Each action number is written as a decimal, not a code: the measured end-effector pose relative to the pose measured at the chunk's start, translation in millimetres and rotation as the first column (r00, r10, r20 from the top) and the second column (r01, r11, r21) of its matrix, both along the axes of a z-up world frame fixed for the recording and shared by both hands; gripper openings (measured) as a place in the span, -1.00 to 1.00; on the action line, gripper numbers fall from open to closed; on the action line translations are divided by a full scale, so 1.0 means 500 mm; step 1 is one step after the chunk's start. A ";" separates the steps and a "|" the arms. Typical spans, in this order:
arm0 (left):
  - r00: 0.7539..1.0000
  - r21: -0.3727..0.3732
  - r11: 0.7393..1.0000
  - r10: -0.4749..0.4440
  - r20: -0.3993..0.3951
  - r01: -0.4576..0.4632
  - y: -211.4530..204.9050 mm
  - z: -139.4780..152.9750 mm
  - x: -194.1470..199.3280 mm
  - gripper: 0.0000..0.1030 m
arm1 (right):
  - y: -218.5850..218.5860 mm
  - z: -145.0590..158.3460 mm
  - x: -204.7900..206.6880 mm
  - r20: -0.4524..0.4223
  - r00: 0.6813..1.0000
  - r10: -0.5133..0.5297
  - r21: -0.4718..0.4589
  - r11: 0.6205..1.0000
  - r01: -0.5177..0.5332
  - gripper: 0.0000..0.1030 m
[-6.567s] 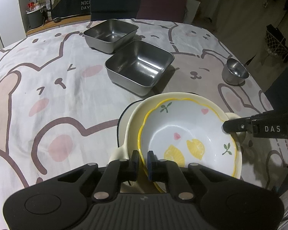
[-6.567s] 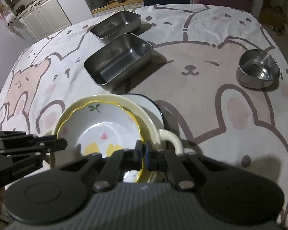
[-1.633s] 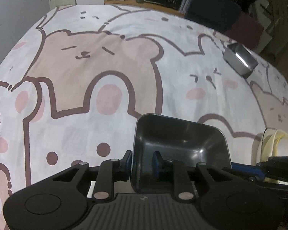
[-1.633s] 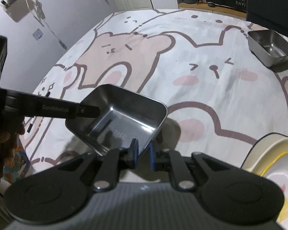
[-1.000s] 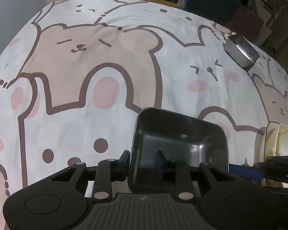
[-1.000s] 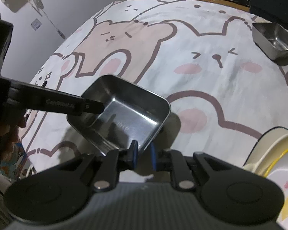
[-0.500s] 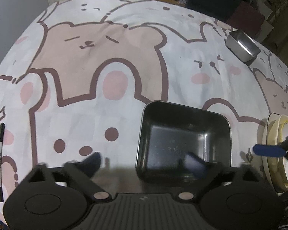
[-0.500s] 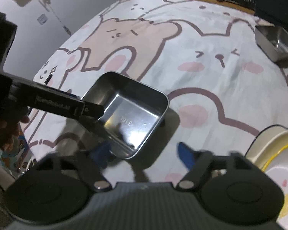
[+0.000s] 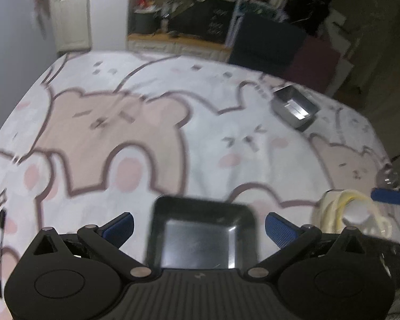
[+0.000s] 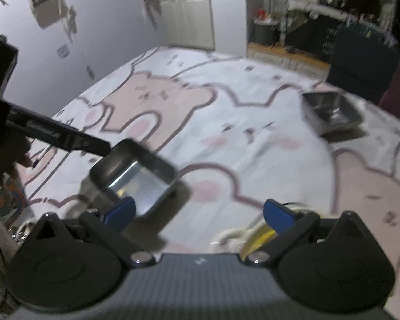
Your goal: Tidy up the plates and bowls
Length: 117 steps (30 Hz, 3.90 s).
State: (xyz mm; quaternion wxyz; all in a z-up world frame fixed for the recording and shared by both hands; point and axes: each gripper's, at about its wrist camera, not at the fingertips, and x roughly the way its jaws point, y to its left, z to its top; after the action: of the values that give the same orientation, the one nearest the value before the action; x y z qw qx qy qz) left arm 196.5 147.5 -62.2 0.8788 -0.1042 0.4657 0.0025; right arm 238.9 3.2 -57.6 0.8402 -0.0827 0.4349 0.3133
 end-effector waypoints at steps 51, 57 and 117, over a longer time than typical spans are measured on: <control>0.997 0.141 0.987 0.075 0.023 -0.077 -0.312 -0.197 0.588 1.00 | -0.212 -0.131 0.668 0.164 0.973 -0.164 -0.245 0.949 0.201 0.99; 0.999 0.156 0.986 0.050 0.020 -0.052 -0.299 -0.207 0.593 1.00 | -0.173 -0.160 0.681 0.138 0.983 -0.117 -0.300 0.942 0.154 0.99; 0.994 -0.062 0.997 -0.042 0.101 0.048 -0.262 -0.013 0.476 -0.87 | -0.264 -0.019 0.436 -0.038 0.929 -0.367 0.197 0.909 0.367 -0.88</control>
State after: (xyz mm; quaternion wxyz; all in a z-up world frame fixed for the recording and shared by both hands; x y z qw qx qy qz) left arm 434.3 16.5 -68.9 0.8969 -0.1221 0.4234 -0.0376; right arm 457.1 -128.9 -67.0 0.8881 0.0856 0.4087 0.1920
